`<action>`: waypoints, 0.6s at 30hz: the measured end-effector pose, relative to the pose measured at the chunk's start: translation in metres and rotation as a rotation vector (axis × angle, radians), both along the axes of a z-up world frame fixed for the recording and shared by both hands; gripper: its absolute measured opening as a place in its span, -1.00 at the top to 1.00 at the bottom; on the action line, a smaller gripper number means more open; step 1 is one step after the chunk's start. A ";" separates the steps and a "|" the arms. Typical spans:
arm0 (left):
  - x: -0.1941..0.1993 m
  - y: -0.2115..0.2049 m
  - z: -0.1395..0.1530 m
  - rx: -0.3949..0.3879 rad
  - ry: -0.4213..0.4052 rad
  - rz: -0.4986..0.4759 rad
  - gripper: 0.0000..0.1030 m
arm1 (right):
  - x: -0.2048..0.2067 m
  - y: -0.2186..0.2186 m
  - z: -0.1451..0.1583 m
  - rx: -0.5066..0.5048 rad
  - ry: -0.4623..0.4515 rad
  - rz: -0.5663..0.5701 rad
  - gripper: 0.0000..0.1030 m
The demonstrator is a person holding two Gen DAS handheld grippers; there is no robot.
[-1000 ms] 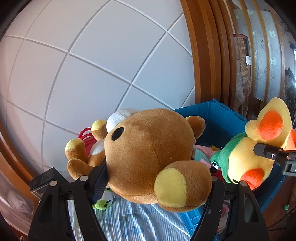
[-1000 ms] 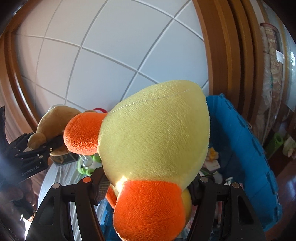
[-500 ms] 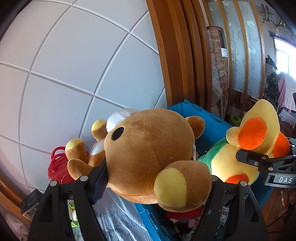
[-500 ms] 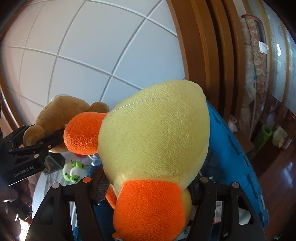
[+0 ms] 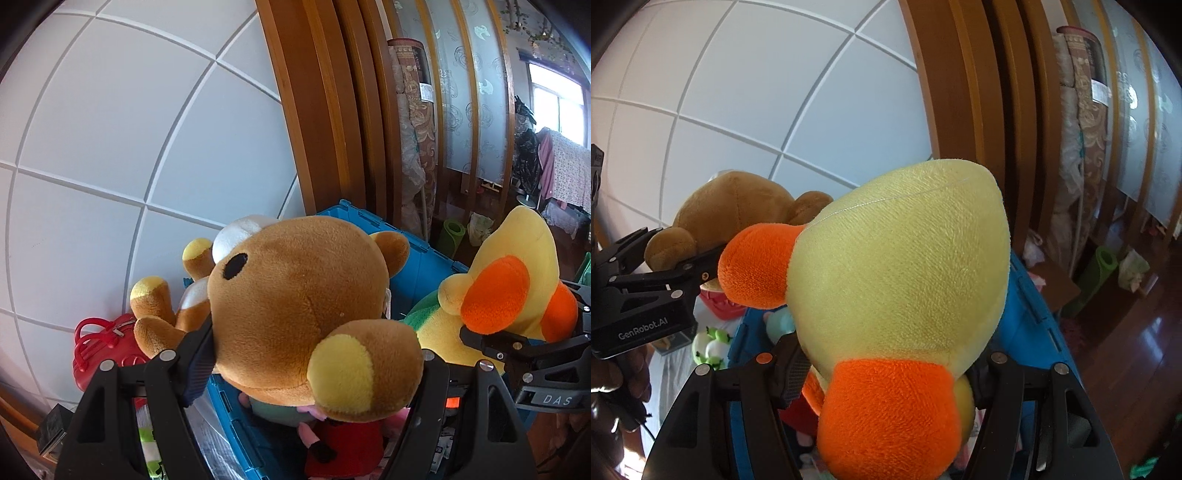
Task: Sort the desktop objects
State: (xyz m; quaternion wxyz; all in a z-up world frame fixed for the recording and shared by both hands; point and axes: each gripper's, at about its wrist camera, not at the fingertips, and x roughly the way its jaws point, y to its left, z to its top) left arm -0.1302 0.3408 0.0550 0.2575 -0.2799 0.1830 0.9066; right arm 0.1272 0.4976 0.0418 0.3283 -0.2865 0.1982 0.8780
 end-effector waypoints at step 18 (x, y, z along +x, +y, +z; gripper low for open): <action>-0.050 0.018 0.005 -0.010 0.029 0.022 -0.99 | -0.011 0.005 -0.005 0.005 -0.041 -0.051 -0.99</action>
